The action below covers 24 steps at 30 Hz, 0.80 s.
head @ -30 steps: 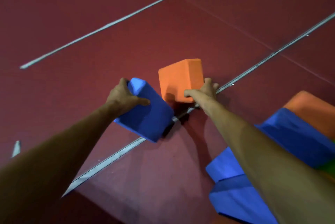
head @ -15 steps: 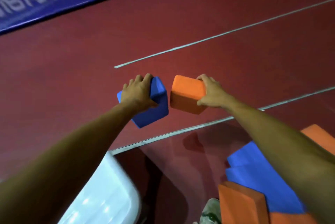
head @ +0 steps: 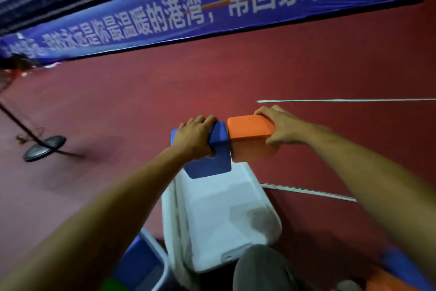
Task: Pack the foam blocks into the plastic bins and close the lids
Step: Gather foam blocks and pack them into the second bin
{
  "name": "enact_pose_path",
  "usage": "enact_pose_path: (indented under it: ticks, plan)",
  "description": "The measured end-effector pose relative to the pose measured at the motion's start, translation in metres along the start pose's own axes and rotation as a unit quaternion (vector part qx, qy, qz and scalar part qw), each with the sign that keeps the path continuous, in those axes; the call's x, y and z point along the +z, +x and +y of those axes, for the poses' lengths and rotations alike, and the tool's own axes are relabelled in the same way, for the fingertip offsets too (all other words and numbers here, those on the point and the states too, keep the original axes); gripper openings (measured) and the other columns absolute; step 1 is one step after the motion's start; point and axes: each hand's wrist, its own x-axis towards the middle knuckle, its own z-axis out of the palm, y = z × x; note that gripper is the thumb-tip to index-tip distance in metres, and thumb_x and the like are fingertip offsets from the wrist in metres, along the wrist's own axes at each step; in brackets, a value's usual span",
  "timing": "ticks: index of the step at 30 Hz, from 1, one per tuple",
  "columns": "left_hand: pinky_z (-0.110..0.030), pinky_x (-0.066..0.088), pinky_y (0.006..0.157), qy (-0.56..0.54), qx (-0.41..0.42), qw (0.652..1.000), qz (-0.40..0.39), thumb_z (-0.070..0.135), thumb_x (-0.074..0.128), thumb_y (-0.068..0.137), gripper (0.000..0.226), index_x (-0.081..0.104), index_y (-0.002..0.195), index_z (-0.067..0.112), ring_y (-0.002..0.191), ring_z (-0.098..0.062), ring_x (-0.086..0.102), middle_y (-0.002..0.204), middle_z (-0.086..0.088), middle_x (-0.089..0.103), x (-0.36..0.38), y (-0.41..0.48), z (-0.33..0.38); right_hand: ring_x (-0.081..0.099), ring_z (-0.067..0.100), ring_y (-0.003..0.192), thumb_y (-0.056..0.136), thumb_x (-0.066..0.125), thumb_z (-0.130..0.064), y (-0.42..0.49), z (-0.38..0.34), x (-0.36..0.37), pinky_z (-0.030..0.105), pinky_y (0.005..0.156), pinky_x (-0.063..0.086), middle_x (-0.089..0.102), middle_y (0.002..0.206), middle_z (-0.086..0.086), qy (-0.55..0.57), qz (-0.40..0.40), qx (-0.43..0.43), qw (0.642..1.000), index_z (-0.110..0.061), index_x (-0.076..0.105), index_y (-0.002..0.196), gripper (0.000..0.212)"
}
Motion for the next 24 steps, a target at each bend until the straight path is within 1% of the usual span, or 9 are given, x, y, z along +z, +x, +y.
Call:
enact_pose_path:
  ticks: [2,5,8,11,15,18,21,24]
  plan:
    - [-0.040,0.038,0.087,0.015,-0.022,1.000,-0.002,0.044,0.088,0.055,0.095,0.041,0.137,0.031,0.112,-0.029,0.053,0.121,0.001,0.054,-0.010,-0.040,-0.041,0.050,0.025,0.103,0.069,0.078,-0.023,0.013,-0.055,0.013,0.038,0.082,0.046,0.040,0.112,0.001,-0.026,-0.027,-0.043,0.998,-0.041,0.038,0.132,0.077]
    - [-0.041,0.039,0.086,0.033,-0.066,0.997,-0.005,0.045,0.087,0.055,0.093,0.042,0.134,0.030,0.110,-0.030,0.055,0.119,-0.001,0.055,-0.021,-0.094,-0.099,0.049,0.027,0.105,0.069,0.079,-0.026,0.027,-0.128,0.041,0.043,0.088,0.049,0.040,0.115,0.002,-0.043,-0.057,-0.086,0.994,-0.040,0.037,0.135,0.079]
    - [-0.041,0.040,0.086,0.034,-0.107,0.994,-0.002,0.046,0.088,0.055,0.092,0.041,0.133,0.029,0.110,-0.030,0.054,0.119,-0.001,0.055,-0.023,-0.144,-0.148,0.048,0.028,0.107,0.070,0.080,-0.029,0.042,-0.187,0.072,0.045,0.093,0.048,0.040,0.116,0.002,-0.050,-0.080,-0.113,0.989,-0.039,0.036,0.137,0.080]
    - [-0.041,0.040,0.086,0.049,-0.141,0.989,0.002,0.048,0.087,0.056,0.093,0.041,0.134,0.027,0.112,-0.030,0.054,0.122,-0.002,0.055,-0.018,-0.190,-0.186,0.046,0.027,0.110,0.074,0.081,-0.027,0.056,-0.235,0.104,0.044,0.093,0.046,0.040,0.119,0.004,-0.055,-0.103,-0.143,0.983,-0.036,0.036,0.139,0.079]
    - [-0.042,0.042,0.087,0.045,-0.190,0.981,-0.002,0.052,0.087,0.053,0.094,0.042,0.132,0.027,0.112,-0.030,0.055,0.121,-0.002,0.056,-0.003,-0.248,-0.230,0.047,0.027,0.111,0.077,0.080,-0.026,0.066,-0.293,0.153,0.046,0.094,0.047,0.039,0.122,0.002,-0.047,-0.142,-0.175,0.973,-0.035,0.035,0.140,0.078]
    - [-0.042,0.045,0.084,0.043,-0.218,0.975,-0.022,0.057,0.087,0.050,0.097,0.043,0.130,0.025,0.107,-0.033,0.057,0.114,-0.007,0.058,0.014,-0.287,-0.261,0.048,0.028,0.110,0.075,0.080,-0.025,0.071,-0.328,0.193,0.045,0.092,0.048,0.039,0.121,0.003,-0.048,-0.173,-0.187,0.966,-0.034,0.035,0.140,0.079]
    - [-0.041,0.046,0.079,0.048,-0.240,0.969,-0.047,0.062,0.086,0.050,0.100,0.042,0.132,0.025,0.101,-0.037,0.058,0.107,-0.011,0.059,0.035,-0.321,-0.289,0.048,0.028,0.110,0.075,0.079,-0.025,0.073,-0.353,0.237,0.043,0.089,0.047,0.038,0.123,0.004,-0.044,-0.213,-0.195,0.956,-0.035,0.034,0.141,0.080]
    - [-0.040,0.047,0.080,0.047,-0.274,0.958,-0.071,0.064,0.084,0.053,0.100,0.040,0.135,0.028,0.101,-0.036,0.059,0.110,-0.010,0.059,0.060,-0.351,-0.307,0.047,0.030,0.112,0.077,0.079,-0.024,0.075,-0.367,0.282,0.041,0.088,0.048,0.038,0.125,0.006,-0.040,-0.257,-0.193,0.946,-0.036,0.032,0.142,0.081]
